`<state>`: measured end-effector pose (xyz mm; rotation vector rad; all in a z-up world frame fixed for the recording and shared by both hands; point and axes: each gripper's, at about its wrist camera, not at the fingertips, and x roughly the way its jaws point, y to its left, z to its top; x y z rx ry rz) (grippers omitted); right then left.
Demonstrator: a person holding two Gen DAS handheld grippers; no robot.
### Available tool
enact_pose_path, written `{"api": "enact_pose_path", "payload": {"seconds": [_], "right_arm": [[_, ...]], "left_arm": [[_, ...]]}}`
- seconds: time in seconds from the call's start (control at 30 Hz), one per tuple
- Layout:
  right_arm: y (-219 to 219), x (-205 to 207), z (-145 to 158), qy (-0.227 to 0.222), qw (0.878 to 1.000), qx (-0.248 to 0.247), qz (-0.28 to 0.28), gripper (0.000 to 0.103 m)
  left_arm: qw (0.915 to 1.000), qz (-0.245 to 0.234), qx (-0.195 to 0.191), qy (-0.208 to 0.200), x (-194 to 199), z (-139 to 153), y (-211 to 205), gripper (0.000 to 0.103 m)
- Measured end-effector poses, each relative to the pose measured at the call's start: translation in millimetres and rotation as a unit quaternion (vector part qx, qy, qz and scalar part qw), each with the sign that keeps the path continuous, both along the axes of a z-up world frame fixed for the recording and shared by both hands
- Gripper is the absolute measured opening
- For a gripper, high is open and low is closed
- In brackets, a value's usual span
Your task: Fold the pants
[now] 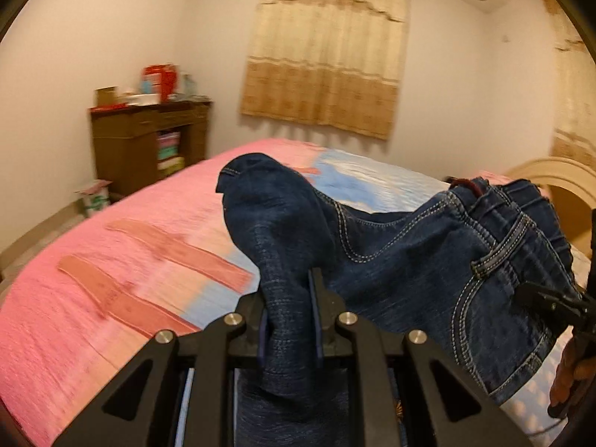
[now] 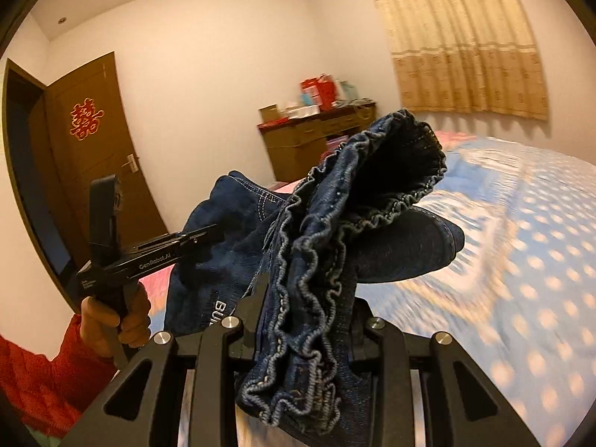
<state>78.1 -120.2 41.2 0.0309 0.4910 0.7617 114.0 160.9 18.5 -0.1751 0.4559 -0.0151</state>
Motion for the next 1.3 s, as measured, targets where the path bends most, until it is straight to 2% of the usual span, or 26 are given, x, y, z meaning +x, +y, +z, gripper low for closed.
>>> {"api": "enact_pose_path", "payload": {"seconds": [0.1,0.3,0.43,0.53,0.6,0.7,0.77,0.83,0.9,0.97,1.03,1.13,1.2,1.27,1.3], "right_arm": [[33.3,47.7,-10.6,0.007,1.0,-0.001,0.018,0.031],[74.0,121.4,-40.3,0.011,0.999,-0.022,0.023,0.031],[88.8,161.0,-67.0,0.013,0.998,-0.065,0.007,0.031],[95.4,186.9,-85.5,0.017,0.995,-0.1,-0.004,0.032],[90.1,197.6,-100.5,0.037,0.994,-0.104,-0.012,0.035],[82.3,207.3,-107.1,0.071,0.993,-0.093,-0.019,0.048],[84.2,219.3,-110.3,0.09,0.99,-0.105,-0.034,0.072],[82.6,226.1,-115.1,0.108,0.986,-0.115,-0.056,0.084],[74.6,231.1,-117.2,0.126,0.986,-0.096,-0.057,0.085],[70.0,231.2,-116.7,0.138,0.985,-0.084,-0.059,0.085],[65.7,230.9,-115.1,0.13,0.985,-0.087,-0.079,0.085],[43.5,210.9,-94.5,0.076,0.979,-0.085,-0.168,0.085],[32.6,191.1,-79.7,0.034,0.963,-0.108,-0.245,0.085],[30.5,167.7,-64.4,-0.01,0.952,-0.122,-0.279,0.085],[31.6,153.7,-56.1,-0.032,0.952,-0.117,-0.282,0.085]], "left_arm": [[0.999,0.045,0.002,0.004,23.4,-6.6,22.6,0.018],[0.9929,0.11,0.034,0.03,77.2,-32.5,43.7,0.018],[0.9877,0.139,0.045,0.054,110.9,-52.3,52.1,0.018],[0.981,0.166,0.066,0.075,127.9,-71.2,52.8,0.018],[0.9745,0.185,0.09,0.09,133.9,-86.7,49.6,0.023],[0.9645,0.206,0.109,0.124,143.2,-99.6,49.2,0.042],[0.9593,0.219,0.116,0.135,145.7,-102.1,50.3,0.078],[0.9535,0.235,0.12,0.145,143.1,-105.4,50.2,0.094],[0.9522,0.241,0.112,0.15,142.0,-105.7,53.9,0.099],[0.9547,0.238,0.096,0.151,137.5,-105.9,56.9,0.103],[0.9573,0.231,0.086,0.151,121.2,-106.2,60.0,0.103],[0.9569,0.232,0.095,0.146,105.5,-100.6,62.4,0.103],[0.9509,0.252,0.122,0.132,92.8,-94.6,59.1,0.103],[0.9413,0.275,0.163,0.109,78.8,-84.5,50.5,0.103],[0.939,0.278,0.178,0.096,72.0,-79.1,45.5,0.103]]}}
